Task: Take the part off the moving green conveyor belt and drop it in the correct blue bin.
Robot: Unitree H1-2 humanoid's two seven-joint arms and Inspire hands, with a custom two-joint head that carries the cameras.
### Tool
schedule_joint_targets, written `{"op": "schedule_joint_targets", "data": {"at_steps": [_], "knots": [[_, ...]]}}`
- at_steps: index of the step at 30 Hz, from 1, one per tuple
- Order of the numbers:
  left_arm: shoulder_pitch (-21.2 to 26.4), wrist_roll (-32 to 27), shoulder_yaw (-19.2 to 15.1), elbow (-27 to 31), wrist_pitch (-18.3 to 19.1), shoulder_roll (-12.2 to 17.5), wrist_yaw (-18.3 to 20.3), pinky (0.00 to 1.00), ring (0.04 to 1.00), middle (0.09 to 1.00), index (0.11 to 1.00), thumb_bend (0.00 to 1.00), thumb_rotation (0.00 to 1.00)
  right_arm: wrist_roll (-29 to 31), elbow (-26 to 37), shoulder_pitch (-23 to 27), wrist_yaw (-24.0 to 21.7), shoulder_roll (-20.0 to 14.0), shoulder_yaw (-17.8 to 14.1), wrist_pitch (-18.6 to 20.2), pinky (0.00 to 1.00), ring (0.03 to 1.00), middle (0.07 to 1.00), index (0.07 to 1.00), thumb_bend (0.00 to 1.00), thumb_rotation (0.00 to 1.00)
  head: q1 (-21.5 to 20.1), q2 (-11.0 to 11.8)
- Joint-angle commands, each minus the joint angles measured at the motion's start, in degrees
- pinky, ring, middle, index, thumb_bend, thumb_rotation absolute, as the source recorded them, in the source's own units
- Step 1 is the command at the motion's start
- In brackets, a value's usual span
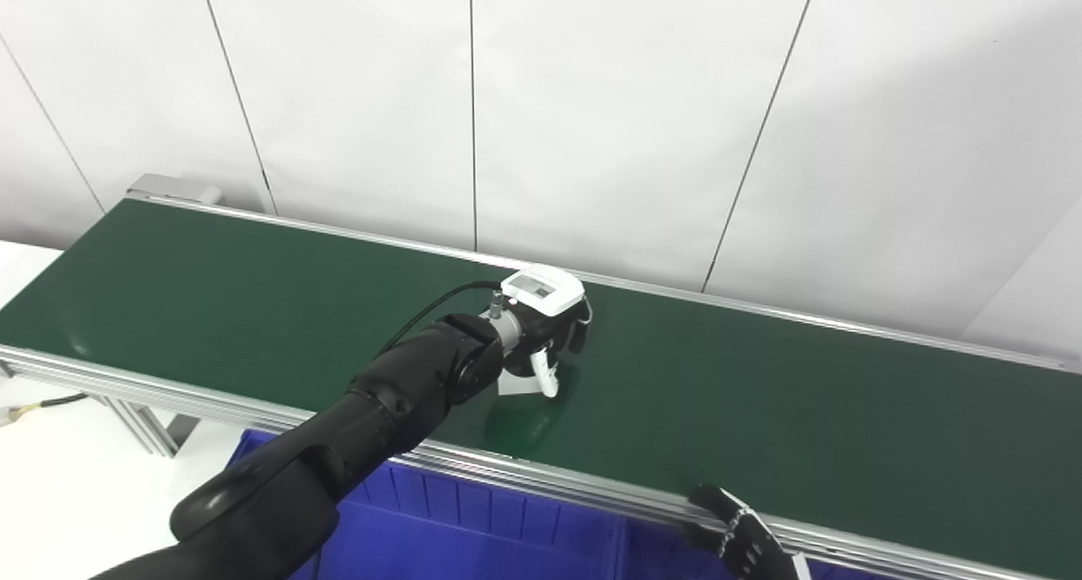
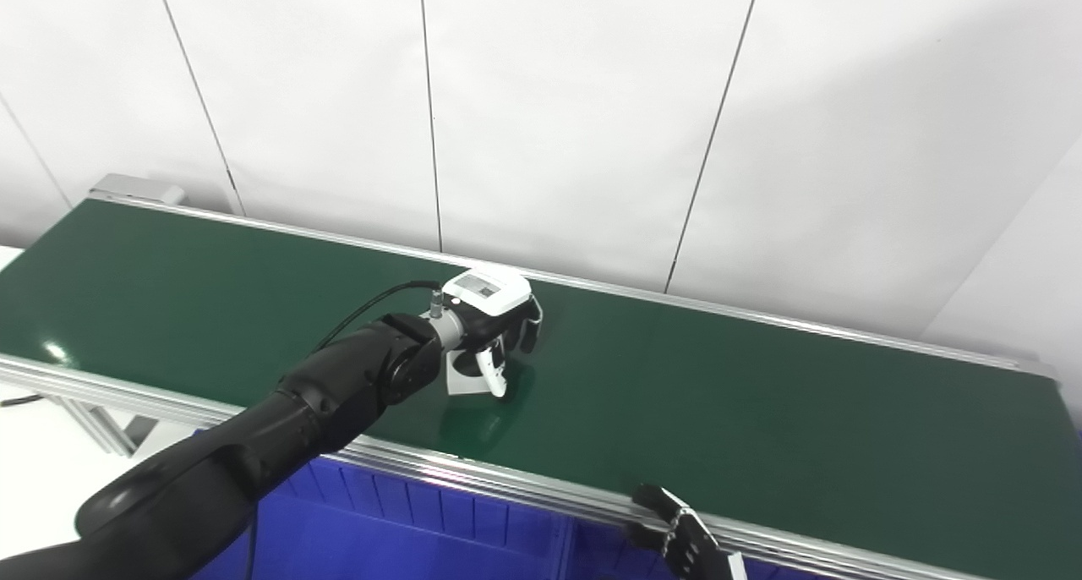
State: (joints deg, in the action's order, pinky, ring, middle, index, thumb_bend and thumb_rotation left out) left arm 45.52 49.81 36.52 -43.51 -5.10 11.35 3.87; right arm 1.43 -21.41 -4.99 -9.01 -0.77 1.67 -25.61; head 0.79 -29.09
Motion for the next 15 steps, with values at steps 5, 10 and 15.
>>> {"op": "schedule_joint_targets", "data": {"at_steps": [5, 10, 15], "knots": [[-0.8, -4.0, -4.6, 17.3, 3.5, 1.9, 7.3, 0.31, 0.385, 0.478, 0.535, 0.5, 0.0, 1.3, 1.6, 1.1, -1.9, 0.6, -0.3, -1.3, 0.68, 0.729, 0.816, 0.783, 0.84, 0.18, 1.7, -1.0], [-4.8, -7.8, -8.3, 28.8, 8.5, 2.3, 14.7, 0.35, 0.395, 0.494, 0.528, 0.5, 0.0, 1.8, 1.5, 1.5, -2.9, 0.6, -1.0, -1.3, 0.68, 0.729, 0.814, 0.782, 0.84, 0.17, 2.2, -2.1], [-10.5, -8.2, -10.2, 41.3, 15.3, 3.4, 21.2, 0.42, 0.415, 0.508, 0.51, 0.5, 0.0, 1.6, 2.5, 2.0, -3.2, 0.6, -1.2, -1.3, 0.68, 0.72, 0.806, 0.783, 0.84, 0.17, 2.3, -4.6]]}}
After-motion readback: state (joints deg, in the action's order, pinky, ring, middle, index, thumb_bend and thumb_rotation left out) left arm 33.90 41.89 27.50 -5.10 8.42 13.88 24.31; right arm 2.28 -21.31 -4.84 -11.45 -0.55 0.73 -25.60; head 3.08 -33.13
